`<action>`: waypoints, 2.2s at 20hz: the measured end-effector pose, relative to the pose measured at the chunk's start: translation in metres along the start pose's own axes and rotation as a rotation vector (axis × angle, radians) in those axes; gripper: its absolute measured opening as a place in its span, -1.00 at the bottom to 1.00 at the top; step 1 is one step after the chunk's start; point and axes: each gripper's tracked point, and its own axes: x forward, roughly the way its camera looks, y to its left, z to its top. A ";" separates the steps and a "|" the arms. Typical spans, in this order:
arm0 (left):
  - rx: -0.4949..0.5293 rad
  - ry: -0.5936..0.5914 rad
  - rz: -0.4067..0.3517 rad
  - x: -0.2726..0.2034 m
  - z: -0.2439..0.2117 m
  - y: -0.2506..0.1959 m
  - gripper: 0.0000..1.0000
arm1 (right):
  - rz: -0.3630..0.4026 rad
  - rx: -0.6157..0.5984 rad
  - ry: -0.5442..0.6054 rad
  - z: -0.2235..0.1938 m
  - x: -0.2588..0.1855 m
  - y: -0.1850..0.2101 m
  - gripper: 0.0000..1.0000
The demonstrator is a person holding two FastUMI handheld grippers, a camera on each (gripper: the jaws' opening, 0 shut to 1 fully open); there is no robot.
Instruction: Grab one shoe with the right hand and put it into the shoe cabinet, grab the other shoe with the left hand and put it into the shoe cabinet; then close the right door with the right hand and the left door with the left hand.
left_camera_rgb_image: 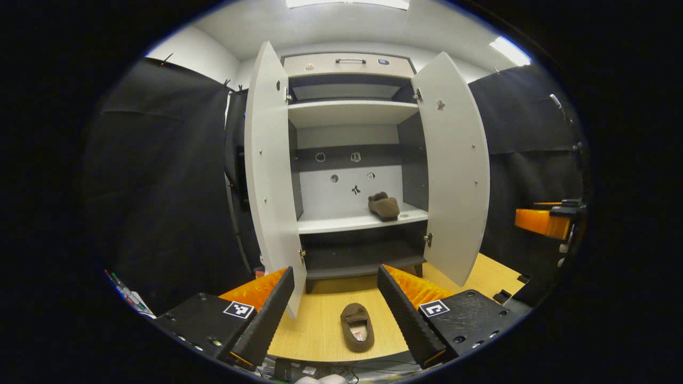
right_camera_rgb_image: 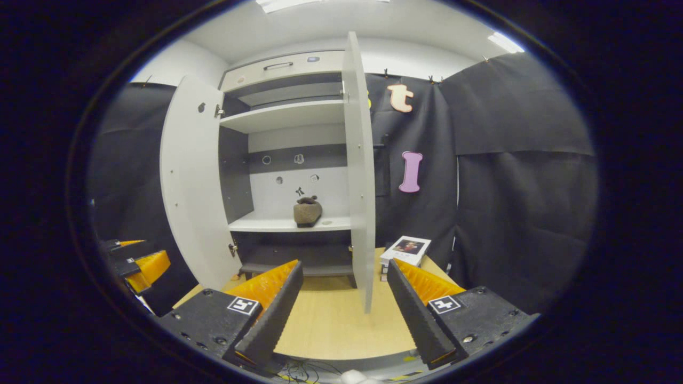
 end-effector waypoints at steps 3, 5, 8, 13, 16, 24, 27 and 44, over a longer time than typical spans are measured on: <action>-0.001 0.098 -0.018 0.026 -0.051 -0.006 0.93 | -0.017 -0.009 0.030 -0.008 -0.001 -0.006 1.00; -0.020 0.167 -0.045 0.041 -0.088 -0.013 0.93 | -0.029 -0.004 0.057 -0.016 -0.001 -0.010 0.97; -0.026 0.282 -0.050 0.060 -0.150 -0.017 0.94 | -0.049 0.002 0.094 -0.025 0.002 -0.018 1.00; 0.033 0.405 -0.065 0.098 -0.219 -0.018 0.94 | -0.073 0.005 0.145 -0.039 0.009 -0.028 1.00; 0.034 0.479 -0.062 0.119 -0.252 -0.018 0.94 | -0.079 0.005 0.179 -0.046 0.017 -0.029 1.00; 0.065 0.565 -0.058 0.175 -0.306 -0.013 0.94 | -0.087 0.018 0.235 -0.055 0.028 -0.037 0.97; 0.019 0.563 -0.049 0.197 -0.313 -0.015 0.94 | -0.094 0.021 0.250 -0.058 0.031 -0.041 1.00; 0.045 0.542 -0.080 0.203 -0.276 -0.028 -0.99 | -0.082 0.029 0.207 -0.042 0.023 -0.041 1.00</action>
